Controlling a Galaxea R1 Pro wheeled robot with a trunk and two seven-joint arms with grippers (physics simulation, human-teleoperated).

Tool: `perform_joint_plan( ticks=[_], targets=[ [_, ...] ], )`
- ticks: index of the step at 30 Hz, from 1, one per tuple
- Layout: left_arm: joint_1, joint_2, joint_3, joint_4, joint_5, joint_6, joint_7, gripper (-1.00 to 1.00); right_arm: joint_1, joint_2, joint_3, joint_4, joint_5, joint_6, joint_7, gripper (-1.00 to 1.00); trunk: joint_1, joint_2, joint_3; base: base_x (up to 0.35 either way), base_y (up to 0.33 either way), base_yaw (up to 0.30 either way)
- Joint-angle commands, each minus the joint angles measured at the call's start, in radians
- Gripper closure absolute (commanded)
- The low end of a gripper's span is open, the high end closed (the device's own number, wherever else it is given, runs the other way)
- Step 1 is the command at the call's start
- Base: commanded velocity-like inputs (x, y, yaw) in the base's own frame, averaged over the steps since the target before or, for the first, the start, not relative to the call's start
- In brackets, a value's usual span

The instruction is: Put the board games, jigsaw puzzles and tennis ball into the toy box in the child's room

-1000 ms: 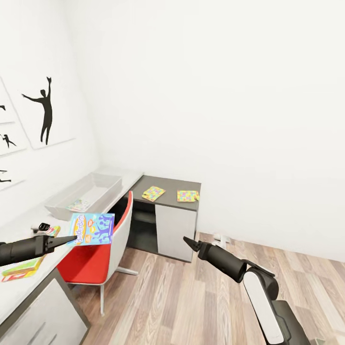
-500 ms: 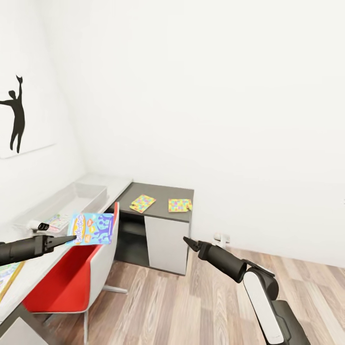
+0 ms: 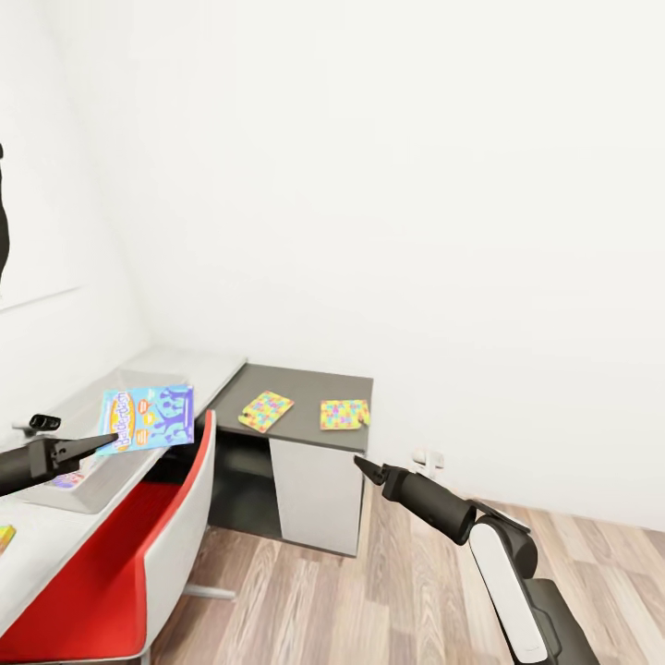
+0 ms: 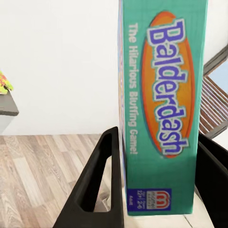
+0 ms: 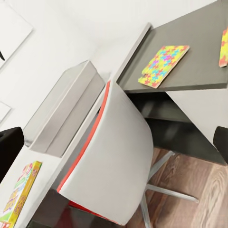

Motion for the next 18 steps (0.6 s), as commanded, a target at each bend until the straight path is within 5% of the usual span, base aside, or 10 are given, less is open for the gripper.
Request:
perform_joint_plan(
  ticks=[1, 18],
  targets=[
    [-0.001, 0.000, 0.000, 0.000, 0.001, 0.010, -0.004, 1.00, -0.001, 0.001, -0.001, -0.001, 0.000, 0.005, 0.002, -1.00, 0.001, -0.001, -0.002, 0.306, 0.074, 0.000],
    [-0.001, 0.001, 0.000, 0.000, 0.000, 0.007, -0.004, 1.00, -0.001, 0.001, -0.002, -0.001, 0.000, 0.006, 0.002, -1.00, 0.001, -0.001, -0.002, 0.279, 0.039, -0.005]
  ],
)
